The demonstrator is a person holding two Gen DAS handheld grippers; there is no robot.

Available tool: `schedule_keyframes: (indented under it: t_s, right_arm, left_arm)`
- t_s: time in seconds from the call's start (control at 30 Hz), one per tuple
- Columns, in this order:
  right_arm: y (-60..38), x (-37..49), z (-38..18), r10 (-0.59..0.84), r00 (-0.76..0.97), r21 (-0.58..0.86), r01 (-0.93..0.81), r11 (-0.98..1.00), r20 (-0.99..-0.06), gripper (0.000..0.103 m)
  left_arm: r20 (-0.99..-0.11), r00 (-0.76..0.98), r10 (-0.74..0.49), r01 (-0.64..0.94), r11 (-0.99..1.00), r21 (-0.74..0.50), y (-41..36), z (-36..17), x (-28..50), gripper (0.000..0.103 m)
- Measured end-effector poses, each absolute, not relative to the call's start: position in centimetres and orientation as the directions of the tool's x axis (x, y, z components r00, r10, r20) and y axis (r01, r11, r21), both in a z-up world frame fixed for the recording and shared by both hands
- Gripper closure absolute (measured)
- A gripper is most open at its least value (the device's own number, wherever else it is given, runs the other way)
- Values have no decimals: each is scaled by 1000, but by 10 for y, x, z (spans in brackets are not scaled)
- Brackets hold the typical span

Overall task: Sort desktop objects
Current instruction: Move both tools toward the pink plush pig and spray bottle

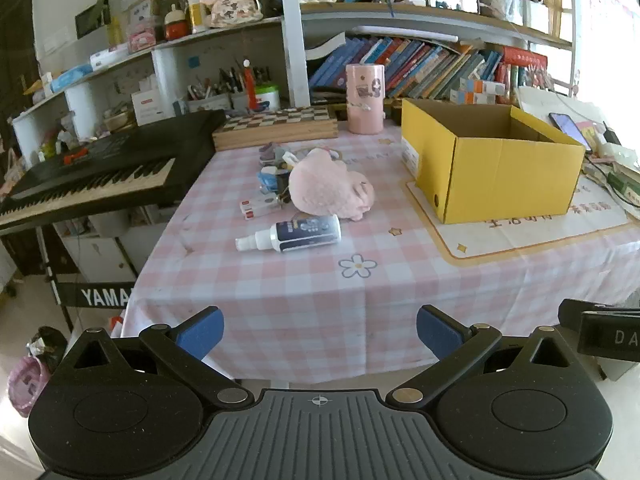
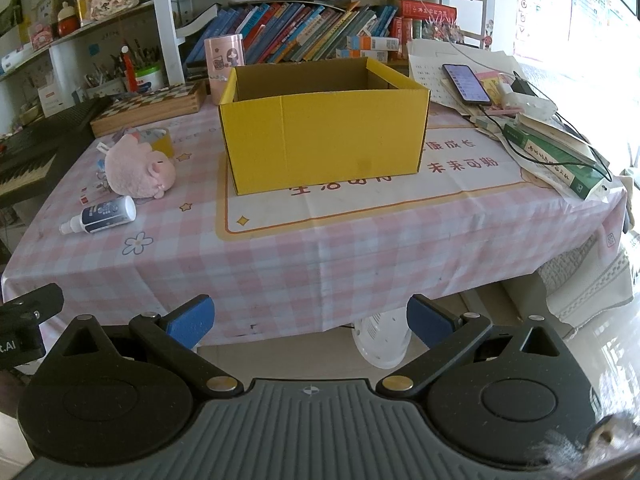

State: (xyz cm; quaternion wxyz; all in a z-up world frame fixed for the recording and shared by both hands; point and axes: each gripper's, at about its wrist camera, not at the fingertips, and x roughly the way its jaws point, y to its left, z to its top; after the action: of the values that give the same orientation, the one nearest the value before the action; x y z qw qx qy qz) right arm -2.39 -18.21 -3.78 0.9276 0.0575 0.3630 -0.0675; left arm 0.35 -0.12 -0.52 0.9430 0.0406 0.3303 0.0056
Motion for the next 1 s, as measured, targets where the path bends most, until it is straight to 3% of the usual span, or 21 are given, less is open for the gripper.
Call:
schedule_keyframes:
  t_s: [1.0]
  right_arm:
    - [-184,-17,-37,-82,731,54,160,986,-677,0]
  left_arm:
    - [-617,787,9,54,995,84,-4,-5,5,0]
